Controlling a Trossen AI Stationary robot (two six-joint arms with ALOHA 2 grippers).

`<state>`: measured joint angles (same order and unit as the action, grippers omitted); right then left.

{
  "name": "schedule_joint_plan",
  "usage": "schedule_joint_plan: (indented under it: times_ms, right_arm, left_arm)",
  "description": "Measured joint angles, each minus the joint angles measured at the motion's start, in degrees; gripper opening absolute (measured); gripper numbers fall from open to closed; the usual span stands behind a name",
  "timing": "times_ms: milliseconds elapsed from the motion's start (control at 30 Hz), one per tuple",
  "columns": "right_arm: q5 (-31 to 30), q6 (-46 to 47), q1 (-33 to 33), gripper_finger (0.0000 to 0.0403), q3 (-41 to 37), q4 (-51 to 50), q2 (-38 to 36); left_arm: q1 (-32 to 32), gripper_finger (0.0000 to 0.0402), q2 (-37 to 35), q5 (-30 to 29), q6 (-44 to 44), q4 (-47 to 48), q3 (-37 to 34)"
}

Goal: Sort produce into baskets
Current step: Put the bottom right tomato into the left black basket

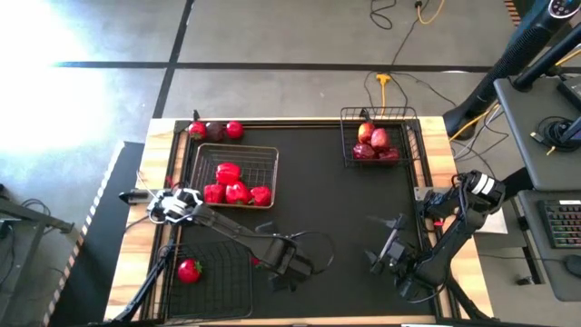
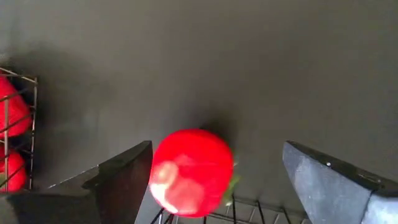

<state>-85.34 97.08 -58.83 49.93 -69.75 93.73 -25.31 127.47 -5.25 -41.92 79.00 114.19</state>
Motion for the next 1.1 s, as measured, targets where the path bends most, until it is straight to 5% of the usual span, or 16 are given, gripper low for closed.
schedule_joint_plan:
  times_ms: [133,567,767,933,1100]
  right_arm:
    - [0.1,0.0,0.0,0.0384,0.0,0.2,0.0]
    - [0.3,-0.1,0.0,0.0384,0.0,0.4,0.1]
    - [0.2,-0.1,0.0,0.0384,0.0,0.4,0.1]
    - [0.3,-0.1,0.0,0.0384,0.0,0.4,0.1]
    - [0.3,-0.2,0.0,0.0384,0.0,0.5,0.1]
  left_arm:
    - [0.5,0.0341,0.2,4.6,1.0,0.1,-2.7]
    - [0.6,0.0338,0.2,4.8,2.3,-0.8,-12.5]
    - [0.6,0.0278,0.2,4.1,1.8,-1.6,-12.7]
    - [0.4,0.0239,0.2,2.9,-3.1,-0.5,-8.5]
    - [-1.4,0.0237,0.2,2.6,-8.3,2.5,4.7]
